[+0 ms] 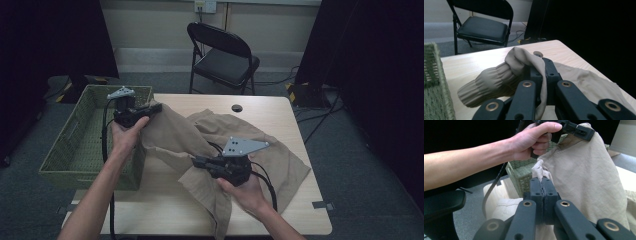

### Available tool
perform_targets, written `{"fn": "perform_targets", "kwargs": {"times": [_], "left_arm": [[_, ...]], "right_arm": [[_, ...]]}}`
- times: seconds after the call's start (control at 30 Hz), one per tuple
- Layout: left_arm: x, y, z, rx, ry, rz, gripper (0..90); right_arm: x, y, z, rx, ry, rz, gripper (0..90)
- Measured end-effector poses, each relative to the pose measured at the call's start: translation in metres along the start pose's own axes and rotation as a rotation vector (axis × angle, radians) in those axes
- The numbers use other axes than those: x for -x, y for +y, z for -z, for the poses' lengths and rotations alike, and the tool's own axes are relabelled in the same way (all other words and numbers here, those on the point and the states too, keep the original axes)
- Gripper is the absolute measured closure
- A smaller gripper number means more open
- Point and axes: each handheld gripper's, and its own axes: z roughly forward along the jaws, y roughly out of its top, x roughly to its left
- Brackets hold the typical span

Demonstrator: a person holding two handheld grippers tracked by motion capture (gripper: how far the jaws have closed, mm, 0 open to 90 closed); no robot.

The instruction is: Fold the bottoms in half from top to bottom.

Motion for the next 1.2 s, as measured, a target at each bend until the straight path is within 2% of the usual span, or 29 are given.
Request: {"fn": "perform_targets", "kwargs": {"times": [0.17,0.27,0.37,0.47,0.53,0.63,0.87,1.13,1.2], "left_arm": [[0.001,0.015,0.013,0.019,0.002,-0.003,88.6],[0.008,0.026,0.021,0.046,-0.048,0.001,88.6],[0.016,0.033,0.020,0.040,-0.021,-0.047,88.6],[0.013,0.030,0.011,0.037,-0.027,-0.023,88.6],[0.011,0.025,0.002,0.022,-0.013,-0.023,88.5],[0.013,0.020,-0.010,0.011,-0.027,-0.006,88.3],[0.020,0.017,-0.038,-0.024,-0.020,-0.017,88.0],[0.028,0.026,-0.062,-0.024,-0.032,-0.005,87.6],[0.032,0.028,-0.066,-0.025,-0.034,-0.014,87.6]], "right_arm": [[-0.006,0.018,0.000,0.031,0.010,0.031,89.1],[-0.010,0.030,0.002,0.065,0.015,0.050,89.1],[-0.011,0.039,0.005,0.098,0.015,0.062,89.1],[-0.009,0.039,0.008,0.100,0.002,0.067,89.1],[-0.004,0.032,0.010,0.092,-0.014,0.053,89.1],[0.007,0.020,0.017,0.083,-0.041,0.024,89.1],[0.030,0.004,0.039,0.079,-0.118,-0.019,89.1],[0.049,0.004,0.073,0.122,-0.201,-0.038,89.1],[0.051,0.004,0.081,0.130,-0.219,-0.039,89.1]]}}
